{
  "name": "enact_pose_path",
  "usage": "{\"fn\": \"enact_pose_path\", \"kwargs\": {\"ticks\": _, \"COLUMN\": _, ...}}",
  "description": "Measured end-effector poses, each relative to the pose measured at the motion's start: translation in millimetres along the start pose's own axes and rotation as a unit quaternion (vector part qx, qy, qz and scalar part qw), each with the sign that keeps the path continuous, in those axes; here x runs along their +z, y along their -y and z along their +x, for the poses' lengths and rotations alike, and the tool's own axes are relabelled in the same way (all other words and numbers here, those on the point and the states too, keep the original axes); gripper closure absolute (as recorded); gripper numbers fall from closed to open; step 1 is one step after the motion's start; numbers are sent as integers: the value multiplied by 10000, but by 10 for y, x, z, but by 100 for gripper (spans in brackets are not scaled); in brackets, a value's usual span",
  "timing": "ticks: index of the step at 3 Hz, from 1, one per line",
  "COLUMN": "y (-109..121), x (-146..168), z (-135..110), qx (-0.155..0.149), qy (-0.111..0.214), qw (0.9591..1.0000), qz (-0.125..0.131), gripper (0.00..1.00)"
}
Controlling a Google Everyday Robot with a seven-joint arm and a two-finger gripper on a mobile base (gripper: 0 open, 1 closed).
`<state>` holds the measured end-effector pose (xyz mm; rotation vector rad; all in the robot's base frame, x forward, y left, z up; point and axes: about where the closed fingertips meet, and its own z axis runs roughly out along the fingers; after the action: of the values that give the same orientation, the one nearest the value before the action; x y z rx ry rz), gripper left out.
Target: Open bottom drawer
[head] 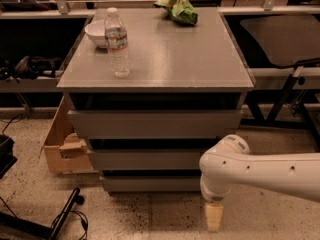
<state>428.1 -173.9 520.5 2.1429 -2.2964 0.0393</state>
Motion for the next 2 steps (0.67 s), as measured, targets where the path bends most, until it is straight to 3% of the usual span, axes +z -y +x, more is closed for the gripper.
{"fn": "enact_pose_path", "kwargs": {"ticks": 2, "y": 206, "x": 1323, "z": -440, "qx": 19, "qy": 78, "qw": 9999, "qz": 125, "gripper": 0}}
